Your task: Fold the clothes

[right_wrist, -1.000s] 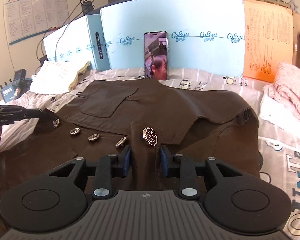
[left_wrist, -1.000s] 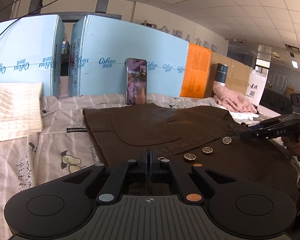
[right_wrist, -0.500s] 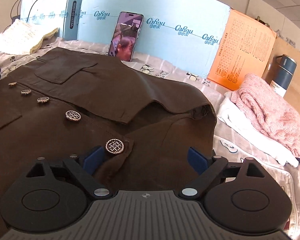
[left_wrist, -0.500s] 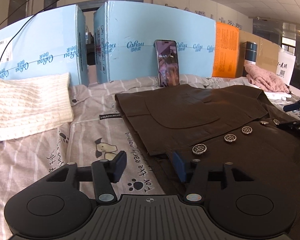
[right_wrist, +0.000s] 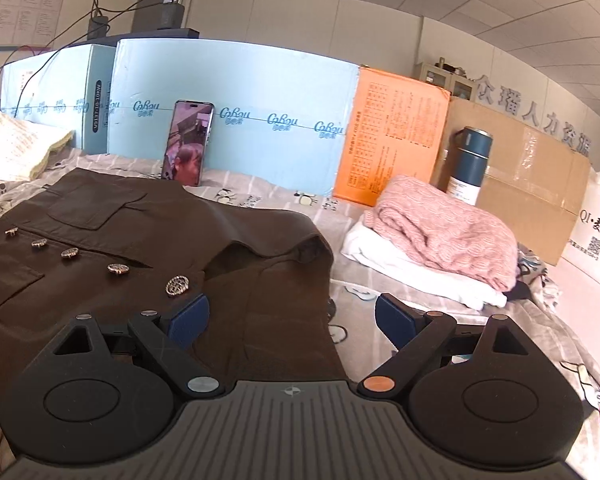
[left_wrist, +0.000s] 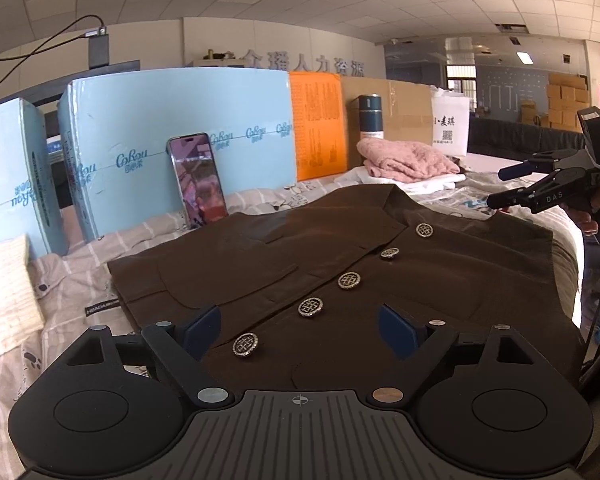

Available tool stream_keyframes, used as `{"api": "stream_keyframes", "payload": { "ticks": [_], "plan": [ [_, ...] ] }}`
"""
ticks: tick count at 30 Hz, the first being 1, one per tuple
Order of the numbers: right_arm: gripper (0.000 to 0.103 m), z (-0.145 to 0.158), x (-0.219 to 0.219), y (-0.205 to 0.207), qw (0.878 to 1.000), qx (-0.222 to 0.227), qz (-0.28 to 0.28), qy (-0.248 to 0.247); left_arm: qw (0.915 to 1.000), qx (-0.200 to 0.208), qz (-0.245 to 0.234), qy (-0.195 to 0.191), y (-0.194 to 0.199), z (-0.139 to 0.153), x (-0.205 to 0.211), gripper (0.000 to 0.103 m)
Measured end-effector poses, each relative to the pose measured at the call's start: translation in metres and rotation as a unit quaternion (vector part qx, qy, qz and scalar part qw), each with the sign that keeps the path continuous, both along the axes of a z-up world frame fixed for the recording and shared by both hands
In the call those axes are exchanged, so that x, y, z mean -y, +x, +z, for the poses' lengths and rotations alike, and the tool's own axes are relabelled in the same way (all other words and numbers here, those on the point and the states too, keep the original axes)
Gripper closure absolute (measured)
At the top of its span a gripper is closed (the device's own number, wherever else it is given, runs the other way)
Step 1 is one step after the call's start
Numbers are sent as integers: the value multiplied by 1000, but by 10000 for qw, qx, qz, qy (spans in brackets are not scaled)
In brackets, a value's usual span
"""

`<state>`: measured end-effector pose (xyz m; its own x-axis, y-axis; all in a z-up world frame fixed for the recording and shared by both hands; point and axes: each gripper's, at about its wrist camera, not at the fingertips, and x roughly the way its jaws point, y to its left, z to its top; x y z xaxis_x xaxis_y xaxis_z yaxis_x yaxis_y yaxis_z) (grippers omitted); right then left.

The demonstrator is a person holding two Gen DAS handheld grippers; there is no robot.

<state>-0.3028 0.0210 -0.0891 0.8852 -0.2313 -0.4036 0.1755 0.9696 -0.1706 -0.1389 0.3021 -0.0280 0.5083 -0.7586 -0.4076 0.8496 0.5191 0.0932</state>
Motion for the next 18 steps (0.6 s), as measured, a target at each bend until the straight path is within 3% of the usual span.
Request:
{"api": "stream_keyframes", "payload": {
  "ticks": [4,7,13,18],
  "plan": [
    [12,-6,1,-32,9994,-201,-236,-155,9990,38,-229,385,-6,-9,12,11],
    [10,-10,-3,-49,9987,-413,-121,-274,9967,91,-164,785,-8,-18,19,11],
    [7,-16,-12,-70,9944,-830,208,-613,9944,207,63,1039,-8,-23,18,6],
    [7,-22,-7,-74,9887,-1191,107,-901,9947,416,233,913,-14,-13,8,6]
  ]
}}
